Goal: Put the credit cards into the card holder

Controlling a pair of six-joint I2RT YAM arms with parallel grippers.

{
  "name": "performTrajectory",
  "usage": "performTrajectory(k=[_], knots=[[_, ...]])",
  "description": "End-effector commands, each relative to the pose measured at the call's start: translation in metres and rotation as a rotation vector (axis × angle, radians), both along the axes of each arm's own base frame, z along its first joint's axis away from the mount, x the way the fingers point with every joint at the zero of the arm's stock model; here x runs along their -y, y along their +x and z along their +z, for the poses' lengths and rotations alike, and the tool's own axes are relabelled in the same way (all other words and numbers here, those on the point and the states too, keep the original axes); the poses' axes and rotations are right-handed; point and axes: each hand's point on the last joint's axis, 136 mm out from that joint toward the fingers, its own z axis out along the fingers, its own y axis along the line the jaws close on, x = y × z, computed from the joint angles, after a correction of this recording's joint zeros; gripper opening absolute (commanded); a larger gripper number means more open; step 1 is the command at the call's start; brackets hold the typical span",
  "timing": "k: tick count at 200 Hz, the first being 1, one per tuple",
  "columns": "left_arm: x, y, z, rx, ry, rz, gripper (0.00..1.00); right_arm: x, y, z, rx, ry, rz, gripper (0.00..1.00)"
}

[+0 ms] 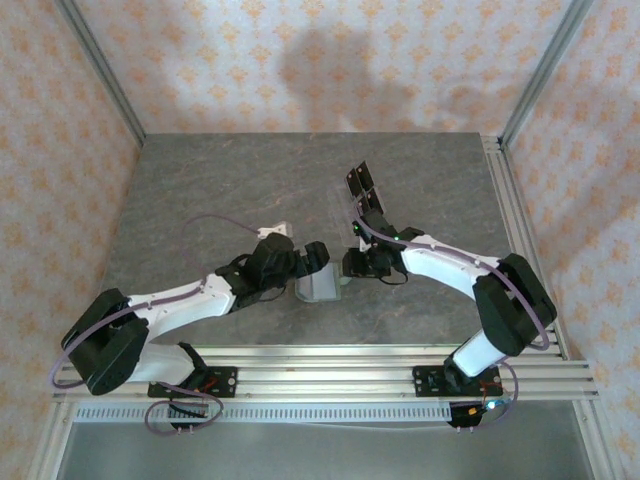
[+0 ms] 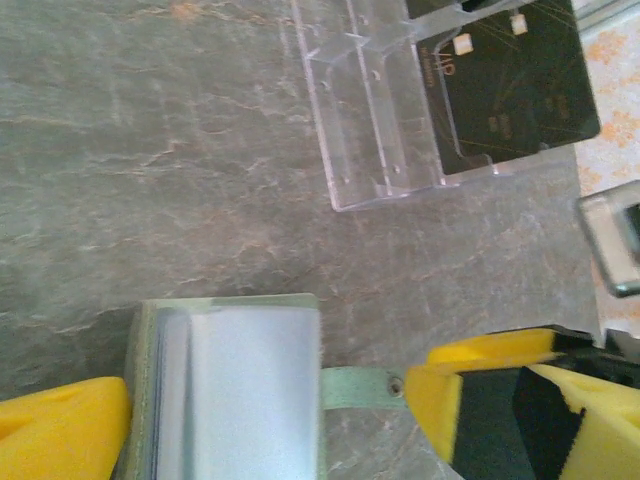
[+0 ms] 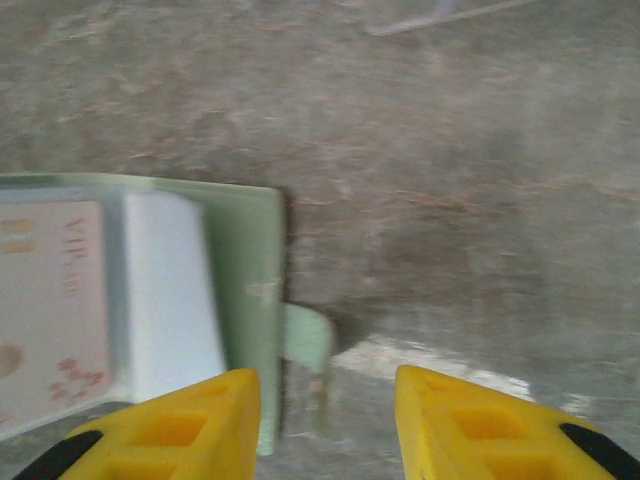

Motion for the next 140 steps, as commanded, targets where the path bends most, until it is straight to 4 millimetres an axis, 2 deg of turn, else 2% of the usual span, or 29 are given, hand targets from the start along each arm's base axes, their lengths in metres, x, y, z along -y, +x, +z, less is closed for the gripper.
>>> performTrajectory(k=[1,32,51,68,109,140], knots=[[0.024,0.008,0.018,0.041,-0.042,-0.009,1.0,0.015,0.003,0.0,0.021,-0.017,-0.035,0.4],[0.064,0.006,0.016,0.038,-0.055,-0.064,1.0,0.032,0.006,0.008,0.035,0.013,-0.098,0.4],[0.088,0.002,0.006,0.023,-0.053,-0.093,1.0,0.044,0.005,0.015,0.044,0.023,-0.134,0.4],[0.101,-0.001,-0.009,0.006,-0.028,-0.101,1.0,0.053,0.002,0.02,0.05,0.036,-0.166,0.4],[0.107,-0.002,-0.043,-0.036,0.02,-0.082,1.0,0.066,-0.011,0.025,0.059,0.047,-0.197,0.4],[0.108,-0.001,-0.049,-0.043,0.03,-0.071,1.0,0.069,-0.018,0.031,0.067,0.053,-0.203,0.4]])
